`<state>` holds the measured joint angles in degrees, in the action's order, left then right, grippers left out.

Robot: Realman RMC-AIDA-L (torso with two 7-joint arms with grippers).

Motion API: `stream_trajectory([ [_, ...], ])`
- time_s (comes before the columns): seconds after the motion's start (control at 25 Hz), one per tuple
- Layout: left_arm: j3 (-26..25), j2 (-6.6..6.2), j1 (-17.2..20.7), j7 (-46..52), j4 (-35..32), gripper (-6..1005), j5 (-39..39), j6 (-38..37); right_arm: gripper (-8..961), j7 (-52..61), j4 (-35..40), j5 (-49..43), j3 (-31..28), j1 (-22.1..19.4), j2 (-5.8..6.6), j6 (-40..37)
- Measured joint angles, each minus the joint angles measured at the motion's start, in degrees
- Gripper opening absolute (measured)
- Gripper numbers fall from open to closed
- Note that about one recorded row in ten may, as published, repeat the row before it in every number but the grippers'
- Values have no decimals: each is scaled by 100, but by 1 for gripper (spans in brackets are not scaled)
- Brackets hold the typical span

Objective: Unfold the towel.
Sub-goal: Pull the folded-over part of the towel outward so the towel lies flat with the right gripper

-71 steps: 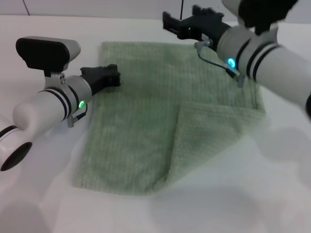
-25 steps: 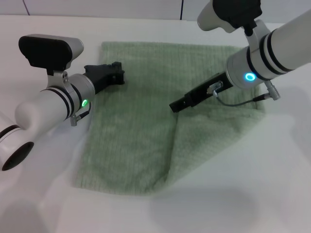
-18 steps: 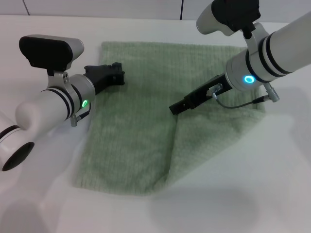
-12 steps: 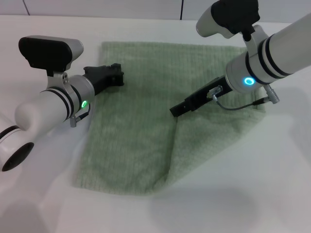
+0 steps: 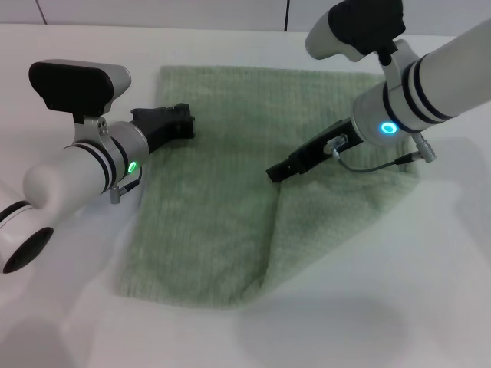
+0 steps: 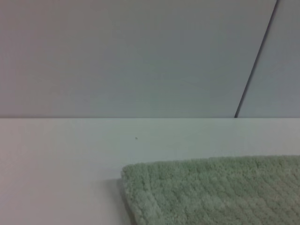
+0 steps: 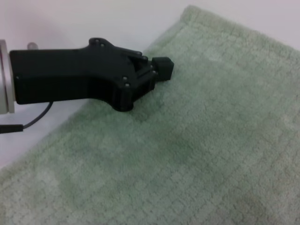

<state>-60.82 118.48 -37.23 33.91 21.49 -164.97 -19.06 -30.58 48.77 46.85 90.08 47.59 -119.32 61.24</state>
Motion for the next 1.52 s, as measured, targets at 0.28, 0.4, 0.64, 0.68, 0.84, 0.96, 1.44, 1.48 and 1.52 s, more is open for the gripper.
stream_trajectory([
  [0.28,11,0,18,2,13,72,0,0,780,-19,-113,67,122,59,-9,-91],
  [0.4,39,0,21,2,13,73,0,0,757,-45,-131,113,148,67,-12,-98],
  [0.64,45,-6,39,2,51,76,0,-5,712,-63,-285,147,150,126,-13,-173],
  [0.68,45,-7,43,2,57,77,0,-5,704,-64,-332,150,150,153,-13,-175],
  [0.84,45,-16,58,2,80,78,0,-4,641,-64,-446,150,150,223,-13,-201],
  [0.96,45,-18,58,2,81,80,0,-4,570,-64,-450,150,150,228,-13,-207],
  [1.44,44,-27,58,2,84,85,0,-2,82,-160,-275,115,191,227,-3,-94],
  [1.48,45,-27,59,2,84,86,0,-2,54,-160,-111,104,212,191,-3,43],
  [1.52,45,-27,59,2,84,86,0,-2,52,-160,-111,104,212,191,-3,43],
])
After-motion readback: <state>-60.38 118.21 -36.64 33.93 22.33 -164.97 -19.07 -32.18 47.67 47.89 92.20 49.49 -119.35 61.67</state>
